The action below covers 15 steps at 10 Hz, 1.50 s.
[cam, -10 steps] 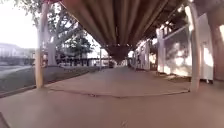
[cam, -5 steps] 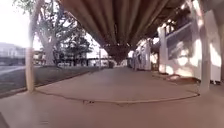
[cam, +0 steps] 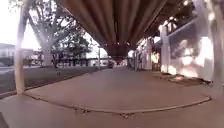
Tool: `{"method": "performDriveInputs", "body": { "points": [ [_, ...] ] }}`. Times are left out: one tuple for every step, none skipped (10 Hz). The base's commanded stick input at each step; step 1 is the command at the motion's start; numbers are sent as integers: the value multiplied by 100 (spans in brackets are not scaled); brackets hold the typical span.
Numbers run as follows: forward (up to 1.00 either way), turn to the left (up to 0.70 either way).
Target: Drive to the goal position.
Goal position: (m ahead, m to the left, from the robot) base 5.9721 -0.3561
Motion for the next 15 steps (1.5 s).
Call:
{"method": "performDriveInputs", "body": {
  "points": [
    [70, 0],
    [70, 0],
    [70, 0],
    [70, 0],
    [70, 0],
    [70, 0],
    [70, 0],
    [70, 0],
    [70, 0],
    [70, 0],
    [70, 0],
    [70, 0],
    [70, 0],
    [70, 0],
    [70, 0]
  ]
}}
